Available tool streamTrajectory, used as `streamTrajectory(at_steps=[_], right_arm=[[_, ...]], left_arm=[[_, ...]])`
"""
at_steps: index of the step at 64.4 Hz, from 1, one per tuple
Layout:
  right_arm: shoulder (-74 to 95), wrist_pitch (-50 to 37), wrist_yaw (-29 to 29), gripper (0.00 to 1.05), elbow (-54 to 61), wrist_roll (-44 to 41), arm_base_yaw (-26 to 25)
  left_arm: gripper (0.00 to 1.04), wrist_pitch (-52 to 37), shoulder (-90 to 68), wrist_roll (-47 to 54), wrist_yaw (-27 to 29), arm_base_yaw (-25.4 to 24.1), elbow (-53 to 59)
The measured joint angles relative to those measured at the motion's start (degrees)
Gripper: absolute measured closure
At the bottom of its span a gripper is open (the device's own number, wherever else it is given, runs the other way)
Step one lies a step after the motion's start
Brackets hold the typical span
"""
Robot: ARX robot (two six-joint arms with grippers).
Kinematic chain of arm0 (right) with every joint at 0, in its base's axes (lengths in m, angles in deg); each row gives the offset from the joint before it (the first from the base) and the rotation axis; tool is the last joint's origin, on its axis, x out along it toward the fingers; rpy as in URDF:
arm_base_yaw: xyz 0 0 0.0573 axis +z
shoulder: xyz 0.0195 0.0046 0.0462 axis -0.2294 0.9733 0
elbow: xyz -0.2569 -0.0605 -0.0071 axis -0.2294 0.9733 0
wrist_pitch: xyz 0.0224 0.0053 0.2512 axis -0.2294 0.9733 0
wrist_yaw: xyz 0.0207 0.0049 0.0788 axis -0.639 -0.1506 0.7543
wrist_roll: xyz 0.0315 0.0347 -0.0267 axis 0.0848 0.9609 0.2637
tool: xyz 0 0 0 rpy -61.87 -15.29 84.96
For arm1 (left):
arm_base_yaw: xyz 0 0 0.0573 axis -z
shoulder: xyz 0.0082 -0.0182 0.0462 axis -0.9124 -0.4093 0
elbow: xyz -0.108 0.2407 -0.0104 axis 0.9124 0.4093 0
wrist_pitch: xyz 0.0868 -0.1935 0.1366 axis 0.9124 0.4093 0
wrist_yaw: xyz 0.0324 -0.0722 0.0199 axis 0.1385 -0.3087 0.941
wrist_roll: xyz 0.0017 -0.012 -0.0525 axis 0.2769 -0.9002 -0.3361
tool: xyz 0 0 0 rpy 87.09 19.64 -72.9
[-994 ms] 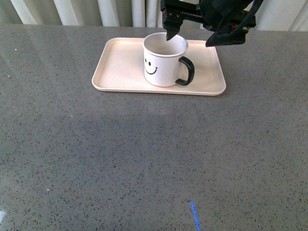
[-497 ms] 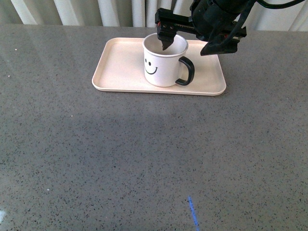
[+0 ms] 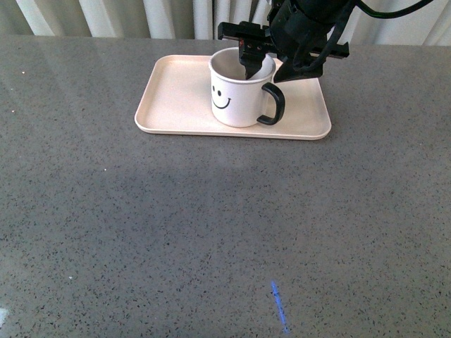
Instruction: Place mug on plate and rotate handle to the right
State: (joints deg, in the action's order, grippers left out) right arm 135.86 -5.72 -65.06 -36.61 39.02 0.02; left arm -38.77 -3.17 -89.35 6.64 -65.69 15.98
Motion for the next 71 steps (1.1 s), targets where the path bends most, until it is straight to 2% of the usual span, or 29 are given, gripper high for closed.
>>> streamTrajectory(at_steps=[8, 19, 28, 52, 71], right_arm=[[0.02, 1.11, 0.07, 1.03, -1.07, 0.35, -0.02], [0.02, 3.45, 0.22, 1.03, -3.02, 0.44, -0.46], [0.02, 6.05, 0.79, 1.03, -6.16, -3.02, -1.57], [3.8, 13.88, 7.15, 1.03, -16.59, -23.87, -4.33], [7.08, 17.11, 9.97, 1.03, -21.55, -32.26, -3.43]], left_arm=[[0.09, 0.0, 0.0, 0.0, 0.0, 0.0, 0.0], [0.09, 0.0, 0.0, 0.0, 0.0, 0.0, 0.0], [0.09, 0.0, 0.0, 0.0, 0.0, 0.0, 0.0], [0.09, 0.0, 0.0, 0.0, 0.0, 0.0, 0.0], [0.09, 0.0, 0.0, 0.0, 0.0, 0.0, 0.0]])
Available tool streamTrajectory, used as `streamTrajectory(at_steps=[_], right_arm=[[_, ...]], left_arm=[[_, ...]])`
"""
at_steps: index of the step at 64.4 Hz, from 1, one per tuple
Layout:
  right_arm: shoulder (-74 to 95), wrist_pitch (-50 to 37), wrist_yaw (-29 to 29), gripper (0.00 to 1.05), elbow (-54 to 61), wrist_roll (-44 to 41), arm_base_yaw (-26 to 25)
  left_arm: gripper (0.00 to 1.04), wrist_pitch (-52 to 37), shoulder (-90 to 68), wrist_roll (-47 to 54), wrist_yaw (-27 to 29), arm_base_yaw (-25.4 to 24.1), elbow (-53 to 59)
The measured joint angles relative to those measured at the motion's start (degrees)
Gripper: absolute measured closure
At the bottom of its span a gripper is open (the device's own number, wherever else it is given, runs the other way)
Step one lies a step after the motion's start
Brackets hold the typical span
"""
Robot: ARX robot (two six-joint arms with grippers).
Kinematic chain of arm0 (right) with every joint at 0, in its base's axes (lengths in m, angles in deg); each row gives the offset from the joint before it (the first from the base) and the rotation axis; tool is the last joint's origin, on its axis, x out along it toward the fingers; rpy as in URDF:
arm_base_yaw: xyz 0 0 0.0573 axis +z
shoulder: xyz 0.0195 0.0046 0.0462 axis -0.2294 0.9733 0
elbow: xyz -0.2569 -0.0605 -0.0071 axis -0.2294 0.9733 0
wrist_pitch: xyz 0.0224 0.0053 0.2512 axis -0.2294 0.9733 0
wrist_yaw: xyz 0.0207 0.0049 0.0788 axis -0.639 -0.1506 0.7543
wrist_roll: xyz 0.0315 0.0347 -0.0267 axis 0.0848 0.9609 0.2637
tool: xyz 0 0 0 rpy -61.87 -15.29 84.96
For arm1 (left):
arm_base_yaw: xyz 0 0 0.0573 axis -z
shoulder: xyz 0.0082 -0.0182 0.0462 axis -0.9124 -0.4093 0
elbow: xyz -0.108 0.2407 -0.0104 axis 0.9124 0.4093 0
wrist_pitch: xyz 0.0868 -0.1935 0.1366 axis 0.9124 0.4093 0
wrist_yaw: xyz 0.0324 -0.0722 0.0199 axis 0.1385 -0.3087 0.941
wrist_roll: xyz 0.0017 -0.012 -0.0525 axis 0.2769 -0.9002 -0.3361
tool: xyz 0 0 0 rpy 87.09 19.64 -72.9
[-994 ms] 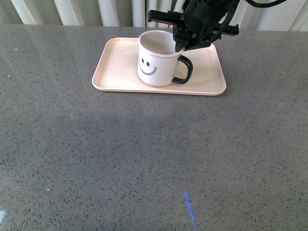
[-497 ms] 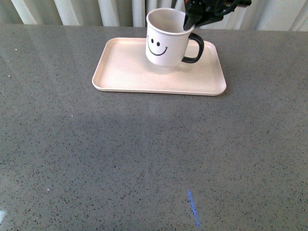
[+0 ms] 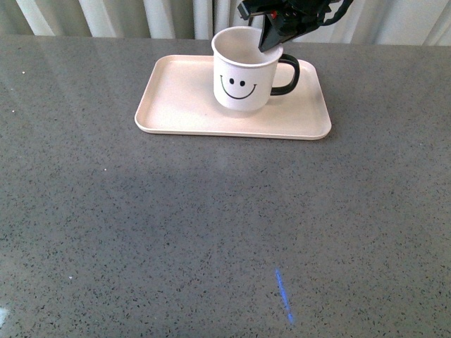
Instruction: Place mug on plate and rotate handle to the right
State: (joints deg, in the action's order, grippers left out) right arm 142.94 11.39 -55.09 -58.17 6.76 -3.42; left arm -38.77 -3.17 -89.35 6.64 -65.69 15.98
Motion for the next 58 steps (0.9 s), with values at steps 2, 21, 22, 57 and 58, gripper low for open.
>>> streamTrajectory(at_steps=[2, 21, 22, 57, 58], right_arm=[[0.2, 0.17, 0.2, 1.03, -0.44, -0.52, 0.07], [1.62, 2.29, 0.85, 1.03, -3.02, -4.52, 0.66], [1.64, 2.32, 0.85, 1.03, -3.02, -4.57, 0.66], [3.58, 2.99, 0.2, 1.03, -4.24, -7.26, 0.63], [3.58, 2.95, 0.13, 1.03, -4.24, -7.3, 0.63]], left_arm=[[0.09, 0.0, 0.0, 0.0, 0.0, 0.0, 0.0], [0.09, 0.0, 0.0, 0.0, 0.0, 0.0, 0.0], [0.09, 0.0, 0.0, 0.0, 0.0, 0.0, 0.0], [0.09, 0.0, 0.0, 0.0, 0.0, 0.0, 0.0], [0.09, 0.0, 0.0, 0.0, 0.0, 0.0, 0.0]])
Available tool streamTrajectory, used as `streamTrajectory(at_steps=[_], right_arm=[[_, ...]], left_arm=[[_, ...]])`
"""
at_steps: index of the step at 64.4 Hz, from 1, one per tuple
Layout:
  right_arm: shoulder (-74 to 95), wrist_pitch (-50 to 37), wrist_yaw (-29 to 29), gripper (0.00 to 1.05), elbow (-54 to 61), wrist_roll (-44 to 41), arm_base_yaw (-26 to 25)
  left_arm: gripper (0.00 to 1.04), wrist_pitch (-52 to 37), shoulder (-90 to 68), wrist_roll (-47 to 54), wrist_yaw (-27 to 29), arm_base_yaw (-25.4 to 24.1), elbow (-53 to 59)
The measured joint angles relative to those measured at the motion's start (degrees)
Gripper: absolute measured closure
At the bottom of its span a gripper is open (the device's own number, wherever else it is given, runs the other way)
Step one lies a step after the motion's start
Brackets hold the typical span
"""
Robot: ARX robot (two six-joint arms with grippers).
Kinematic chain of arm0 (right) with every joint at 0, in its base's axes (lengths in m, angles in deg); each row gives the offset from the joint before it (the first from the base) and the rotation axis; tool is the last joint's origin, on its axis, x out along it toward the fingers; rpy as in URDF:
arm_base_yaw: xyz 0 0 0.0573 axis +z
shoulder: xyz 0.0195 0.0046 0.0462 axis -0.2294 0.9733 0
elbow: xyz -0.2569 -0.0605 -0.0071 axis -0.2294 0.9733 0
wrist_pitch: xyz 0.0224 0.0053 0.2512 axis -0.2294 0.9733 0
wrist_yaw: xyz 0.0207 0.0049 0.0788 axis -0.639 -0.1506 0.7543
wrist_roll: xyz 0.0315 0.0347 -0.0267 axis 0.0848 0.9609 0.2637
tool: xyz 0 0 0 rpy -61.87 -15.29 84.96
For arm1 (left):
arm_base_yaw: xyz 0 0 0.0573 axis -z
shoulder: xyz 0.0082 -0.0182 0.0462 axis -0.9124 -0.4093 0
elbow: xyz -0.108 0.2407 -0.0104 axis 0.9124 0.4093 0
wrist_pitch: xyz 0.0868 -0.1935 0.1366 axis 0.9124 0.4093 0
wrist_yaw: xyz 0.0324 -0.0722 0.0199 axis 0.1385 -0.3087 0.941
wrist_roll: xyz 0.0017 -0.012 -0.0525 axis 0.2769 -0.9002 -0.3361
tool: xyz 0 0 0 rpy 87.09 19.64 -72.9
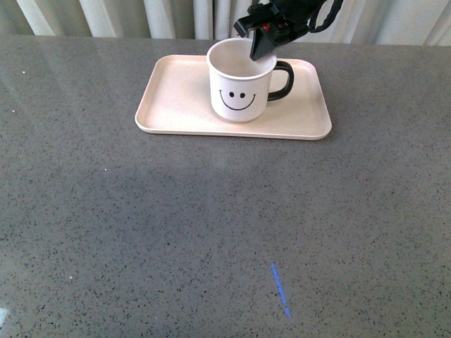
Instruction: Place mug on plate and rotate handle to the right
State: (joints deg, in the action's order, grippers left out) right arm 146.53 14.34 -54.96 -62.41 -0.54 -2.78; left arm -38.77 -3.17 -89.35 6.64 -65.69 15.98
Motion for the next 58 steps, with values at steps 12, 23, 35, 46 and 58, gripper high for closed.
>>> streamTrajectory(at_steps=[12, 23, 35, 46, 58], right_arm=[[0.07, -0.13, -0.63, 1.03, 0.39, -0.22, 0.0], [0.15, -0.35, -1.14, 1.03, 0.59, -1.07, 0.0], [0.15, -0.7, -1.51, 1.03, 1.29, -1.75, 0.0], [0.15, -1.09, -1.62, 1.03, 1.62, -1.92, 0.0], [0.15, -1.53, -1.77, 1.03, 1.77, -2.51, 0.0]], left_arm=[[0.09, 0.0, 0.0, 0.0, 0.0, 0.0, 0.0], [0.09, 0.0, 0.0, 0.0, 0.0, 0.0, 0.0], [0.09, 0.0, 0.0, 0.0, 0.0, 0.0, 0.0], [0.09, 0.0, 0.0, 0.0, 0.0, 0.0, 0.0], [0.09, 0.0, 0.0, 0.0, 0.0, 0.0, 0.0]])
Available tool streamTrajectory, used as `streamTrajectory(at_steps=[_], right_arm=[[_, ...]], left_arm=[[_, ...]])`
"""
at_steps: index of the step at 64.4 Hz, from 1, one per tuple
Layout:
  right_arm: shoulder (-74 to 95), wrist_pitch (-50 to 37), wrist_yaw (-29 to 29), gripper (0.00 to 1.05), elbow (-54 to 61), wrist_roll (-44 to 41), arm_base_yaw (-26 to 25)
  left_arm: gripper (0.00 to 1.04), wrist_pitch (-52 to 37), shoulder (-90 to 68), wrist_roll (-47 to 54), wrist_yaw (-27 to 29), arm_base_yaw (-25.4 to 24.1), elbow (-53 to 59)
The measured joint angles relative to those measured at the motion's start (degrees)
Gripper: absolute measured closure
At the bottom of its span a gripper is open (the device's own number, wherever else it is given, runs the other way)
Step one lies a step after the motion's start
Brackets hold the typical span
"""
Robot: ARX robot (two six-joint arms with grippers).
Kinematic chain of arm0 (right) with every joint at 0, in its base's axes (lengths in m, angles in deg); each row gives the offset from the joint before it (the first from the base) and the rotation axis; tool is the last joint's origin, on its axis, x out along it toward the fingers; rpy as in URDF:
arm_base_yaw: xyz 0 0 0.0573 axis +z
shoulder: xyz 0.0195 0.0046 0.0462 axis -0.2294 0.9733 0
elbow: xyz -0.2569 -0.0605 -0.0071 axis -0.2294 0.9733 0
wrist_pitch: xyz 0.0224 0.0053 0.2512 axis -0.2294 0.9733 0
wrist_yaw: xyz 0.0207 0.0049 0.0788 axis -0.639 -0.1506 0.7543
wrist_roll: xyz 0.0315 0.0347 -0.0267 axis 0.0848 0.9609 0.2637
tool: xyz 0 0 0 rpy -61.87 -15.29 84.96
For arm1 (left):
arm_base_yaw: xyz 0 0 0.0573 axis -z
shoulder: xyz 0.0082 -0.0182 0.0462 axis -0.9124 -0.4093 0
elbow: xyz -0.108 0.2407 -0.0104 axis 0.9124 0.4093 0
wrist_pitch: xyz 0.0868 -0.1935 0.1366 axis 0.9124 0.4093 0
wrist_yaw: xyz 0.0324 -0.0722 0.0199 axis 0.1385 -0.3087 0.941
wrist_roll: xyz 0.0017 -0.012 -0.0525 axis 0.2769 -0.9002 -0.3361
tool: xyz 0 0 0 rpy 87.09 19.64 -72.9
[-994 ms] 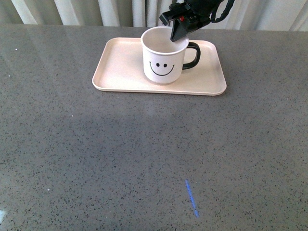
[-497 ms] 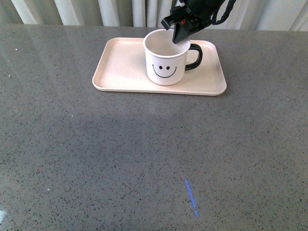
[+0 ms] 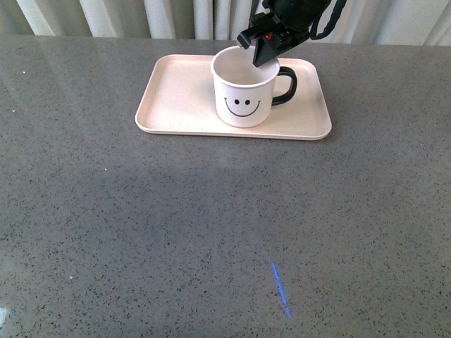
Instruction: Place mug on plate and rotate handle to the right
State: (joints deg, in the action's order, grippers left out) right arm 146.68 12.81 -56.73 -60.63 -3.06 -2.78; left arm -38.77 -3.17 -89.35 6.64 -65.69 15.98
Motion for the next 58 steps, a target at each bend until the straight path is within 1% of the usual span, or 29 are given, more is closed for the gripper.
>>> streamTrajectory(at_steps=[4, 9, 13, 15, 16, 18, 19, 27, 28, 44, 46, 51, 58], right_arm=[[0.0, -0.35, -0.2, 1.02, 0.15, -0.28, 0.0], [0.0, -1.2, -1.2, 0.91, 0.61, -0.9, 0.0], [0.0, -1.46, -1.42, 0.8, 1.09, -1.53, -0.02], [0.0, -1.44, -1.42, 0.77, 1.11, -1.66, -0.02], [0.0, -1.49, -1.42, 0.73, 1.16, -1.79, -0.02], [0.0, -1.62, -1.42, 0.7, 1.25, -1.92, -0.02], [0.0, -1.75, -1.44, 0.66, 1.29, -2.01, -0.02], [-0.09, -2.95, -1.86, 0.48, 1.75, -2.64, -0.04], [-0.11, -3.08, -1.86, 0.45, 1.9, -2.75, -0.07], [-1.49, -3.28, 0.5, 0.09, 2.47, -2.67, -0.74], [-1.95, -3.28, 0.79, 0.08, 2.47, -2.36, -0.83], [-3.43, -3.28, 2.1, 0.1, 2.47, -1.86, -1.29], [-6.21, -4.02, 3.32, 0.09, 3.52, -1.46, -1.9]], left_arm=[[0.09, 0.0, 0.0, 0.0, 0.0, 0.0, 0.0], [0.09, 0.0, 0.0, 0.0, 0.0, 0.0, 0.0], [0.09, 0.0, 0.0, 0.0, 0.0, 0.0, 0.0], [0.09, 0.0, 0.0, 0.0, 0.0, 0.0, 0.0], [0.09, 0.0, 0.0, 0.0, 0.0, 0.0, 0.0], [0.09, 0.0, 0.0, 0.0, 0.0, 0.0, 0.0], [0.09, 0.0, 0.0, 0.0, 0.0, 0.0, 0.0], [0.09, 0.0, 0.0, 0.0, 0.0, 0.0, 0.0], [0.09, 0.0, 0.0, 0.0, 0.0, 0.0, 0.0], [0.09, 0.0, 0.0, 0.0, 0.0, 0.0, 0.0], [0.09, 0.0, 0.0, 0.0, 0.0, 0.0, 0.0], [0.09, 0.0, 0.0, 0.0, 0.0, 0.0, 0.0], [0.09, 0.0, 0.0, 0.0, 0.0, 0.0, 0.0]])
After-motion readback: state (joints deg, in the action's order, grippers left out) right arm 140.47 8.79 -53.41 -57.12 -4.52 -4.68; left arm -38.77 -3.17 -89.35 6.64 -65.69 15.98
